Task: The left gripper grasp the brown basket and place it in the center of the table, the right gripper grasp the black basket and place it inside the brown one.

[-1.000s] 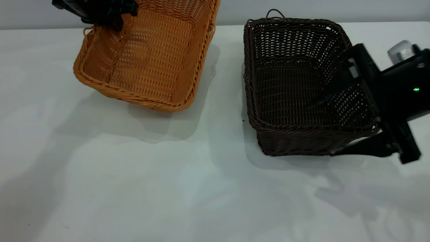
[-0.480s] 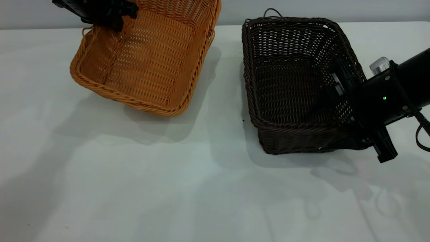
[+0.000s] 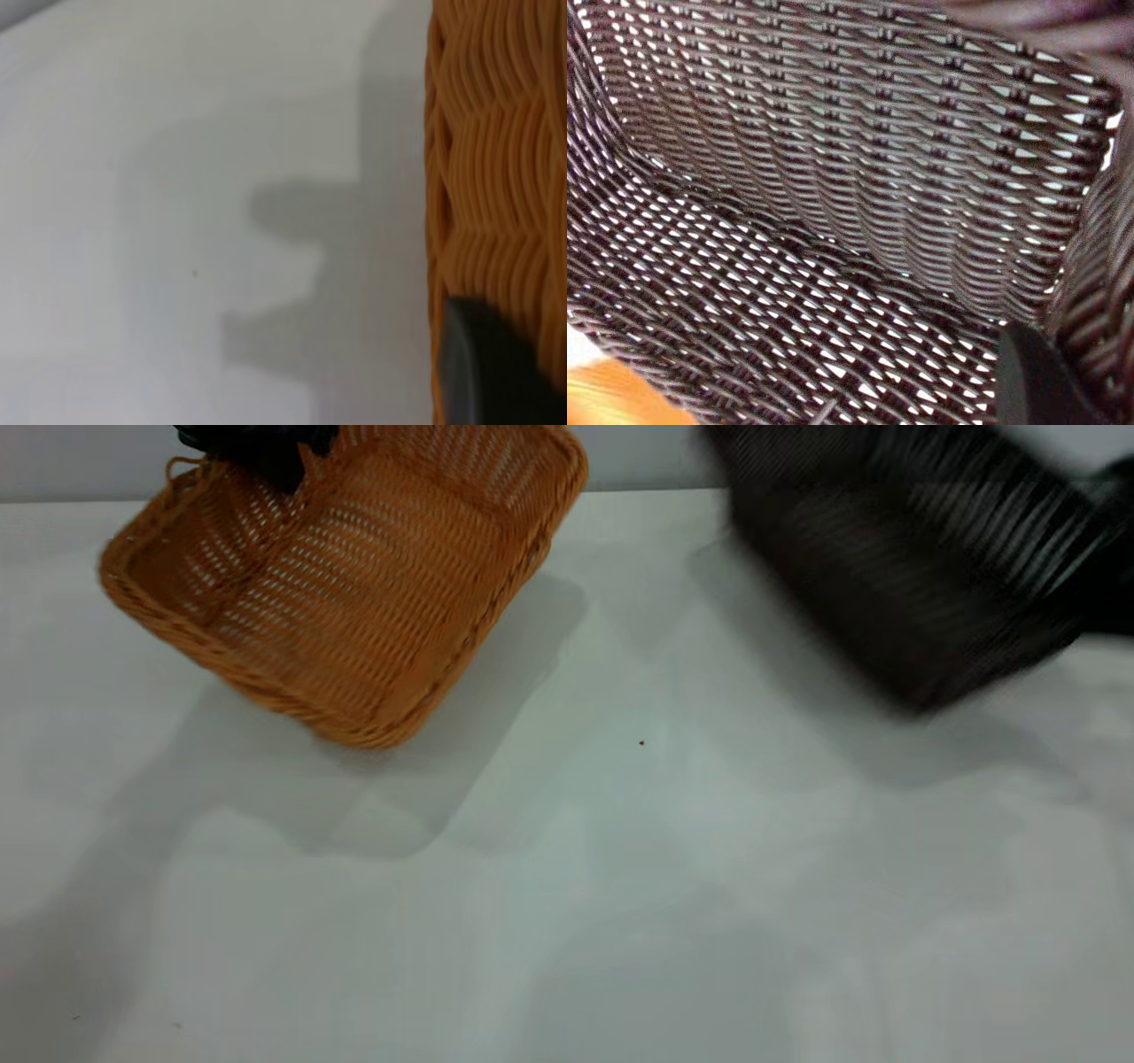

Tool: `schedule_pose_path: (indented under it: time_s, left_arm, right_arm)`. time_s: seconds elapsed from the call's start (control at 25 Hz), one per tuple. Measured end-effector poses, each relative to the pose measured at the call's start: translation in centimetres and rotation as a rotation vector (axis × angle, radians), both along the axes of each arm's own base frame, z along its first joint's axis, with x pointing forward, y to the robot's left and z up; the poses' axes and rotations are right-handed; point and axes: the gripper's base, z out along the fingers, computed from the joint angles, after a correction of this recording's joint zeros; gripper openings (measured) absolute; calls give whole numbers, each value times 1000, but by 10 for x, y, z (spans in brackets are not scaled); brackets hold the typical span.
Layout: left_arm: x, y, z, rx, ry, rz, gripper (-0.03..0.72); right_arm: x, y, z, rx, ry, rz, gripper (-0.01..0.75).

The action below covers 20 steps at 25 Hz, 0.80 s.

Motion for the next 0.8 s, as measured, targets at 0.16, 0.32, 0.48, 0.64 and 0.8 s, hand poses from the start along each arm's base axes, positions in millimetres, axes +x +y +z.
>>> schedule_pose_path:
  time_s: [0.16, 0.32, 0.48, 0.64, 0.8]
  left_arm:
    - [-10, -25, 1, 24, 53, -226, 79]
    - [-19, -64, 1, 0, 54, -556, 79]
    - [-27, -98, -18, -24, 48, -858, 79]
    - [-27, -127, -33, -22, 16, -1053, 79]
    - [-24, -152, -39, -2, -18, -1144, 79]
  right_arm:
    - [3, -41, 51, -30, -130, 54, 82]
    - [-7, -58, 79, -79, -142, 154, 82]
    - [-14, -62, 90, -97, -140, 189, 82]
    - [-15, -59, 94, -75, -143, 212, 82]
    - [-18, -58, 94, -60, -138, 242, 82]
